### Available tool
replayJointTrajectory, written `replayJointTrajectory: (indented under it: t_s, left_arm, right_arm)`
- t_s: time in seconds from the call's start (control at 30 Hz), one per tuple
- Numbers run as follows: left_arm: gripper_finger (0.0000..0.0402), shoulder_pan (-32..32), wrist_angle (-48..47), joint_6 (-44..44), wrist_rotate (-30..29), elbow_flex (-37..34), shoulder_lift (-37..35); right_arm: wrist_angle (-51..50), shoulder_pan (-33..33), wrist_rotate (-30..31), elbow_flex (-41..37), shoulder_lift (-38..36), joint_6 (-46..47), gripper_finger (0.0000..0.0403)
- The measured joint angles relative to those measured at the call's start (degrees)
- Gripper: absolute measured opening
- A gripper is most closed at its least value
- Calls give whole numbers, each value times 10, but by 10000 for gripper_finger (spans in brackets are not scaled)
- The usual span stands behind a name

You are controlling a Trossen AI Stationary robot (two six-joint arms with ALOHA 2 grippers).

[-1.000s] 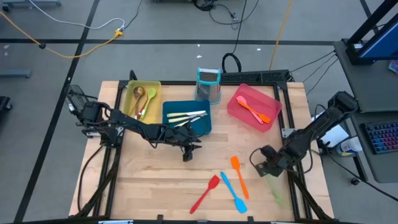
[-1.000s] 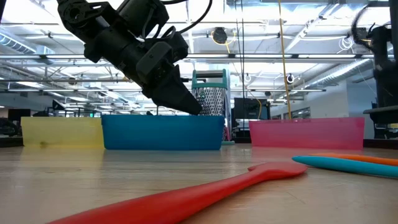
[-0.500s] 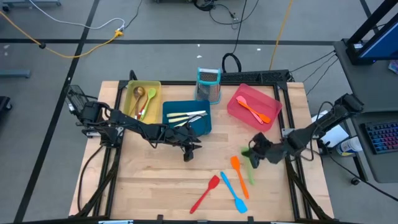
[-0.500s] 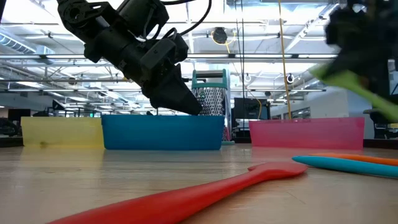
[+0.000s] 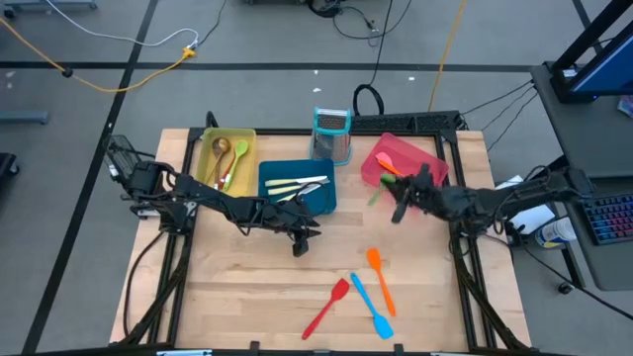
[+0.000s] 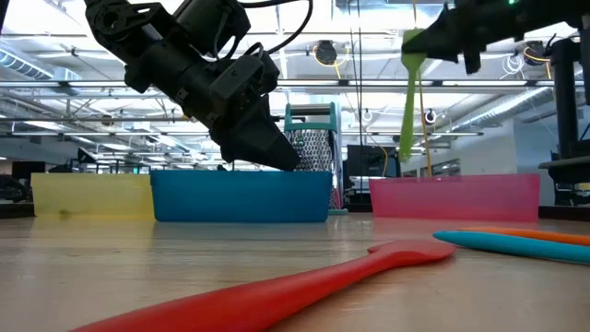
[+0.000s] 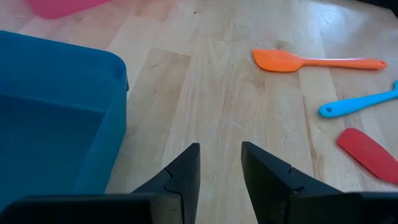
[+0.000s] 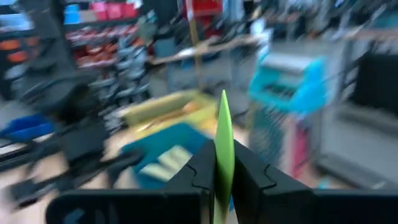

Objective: Pick & Place Kitchen Items
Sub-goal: Put the green spatula into the red bin

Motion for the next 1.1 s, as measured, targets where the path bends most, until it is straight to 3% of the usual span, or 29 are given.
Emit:
replayJointTrajectory:
  t_s: [0.13,0.37,0.47,0.67,0.93,1.1]
  left_arm:
    - [120,0,0,1,0,0,0]
    - [120,0,3,4,0,0,0]
    - [120,0,5,5,0,0,0]
    - [120,0,11,17,0,0,0]
    - [120,0,14,32,0,0,0]
    - [120,0,14,40,0,0,0]
  right_arm:
    - [15,-31,18,13,-7,-113,18]
    - [-23,-83,253,39,6,-310,18]
    - [-55,-113,302,39,6,-318,18]
    - [-172,-182,243,40,13,-201,18]
    - [-390,-286,79,40,62,9,18]
    - [-422,-323,53,31,98,32,31]
